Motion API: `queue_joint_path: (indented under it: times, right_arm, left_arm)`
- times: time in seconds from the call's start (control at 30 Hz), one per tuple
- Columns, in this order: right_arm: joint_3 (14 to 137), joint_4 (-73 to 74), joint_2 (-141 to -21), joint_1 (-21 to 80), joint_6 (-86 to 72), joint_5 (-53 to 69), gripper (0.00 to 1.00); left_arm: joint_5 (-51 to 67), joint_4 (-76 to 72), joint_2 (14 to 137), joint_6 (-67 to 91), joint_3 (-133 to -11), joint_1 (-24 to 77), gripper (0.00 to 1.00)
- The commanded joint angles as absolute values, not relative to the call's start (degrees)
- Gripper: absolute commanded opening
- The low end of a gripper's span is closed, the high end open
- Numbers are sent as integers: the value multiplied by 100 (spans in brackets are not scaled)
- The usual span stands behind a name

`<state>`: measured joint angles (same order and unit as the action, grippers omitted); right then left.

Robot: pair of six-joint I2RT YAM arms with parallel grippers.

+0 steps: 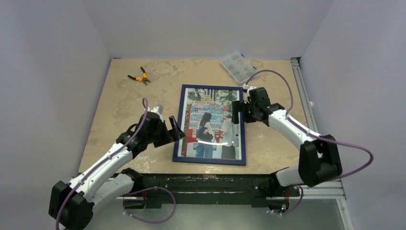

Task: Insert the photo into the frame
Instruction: Adjust the photo frame at the center of the board.

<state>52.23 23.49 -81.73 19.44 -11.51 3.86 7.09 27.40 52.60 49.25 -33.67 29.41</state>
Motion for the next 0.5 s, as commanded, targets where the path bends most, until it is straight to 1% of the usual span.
queue_joint_path:
  times: [0.0, 0.13, 0.23, 0.3, 0.37, 0.47]
  right_arm:
    - [4793, 1716, -7361, 1915, -1534, 837, 99]
    - [4591, 1667, -6955, 1857, -1623, 583, 99]
    - [4407, 1620, -6626, 1743, -1611, 166, 99]
    - [4137, 1329, -6286, 1592, -1573, 72, 99]
    - [3683, 783, -5849, 1463, -1465, 23, 99]
    - [2996, -132, -5152, 1429, -1328, -501, 98]
  left_arm:
    - [817, 1966, 4761, 4641, -3233, 2722, 100]
    - [797, 1732, 4502, 4394, -3162, 2289, 100]
    - [504, 1666, 4150, 4061, -3124, 1899, 100]
    - [303, 1517, 3848, 3764, -3054, 1678, 100]
    - [-231, 1307, 3516, 3391, -2907, 1603, 100]
    - [-1298, 1200, 3026, 2855, -2695, 1608, 100]
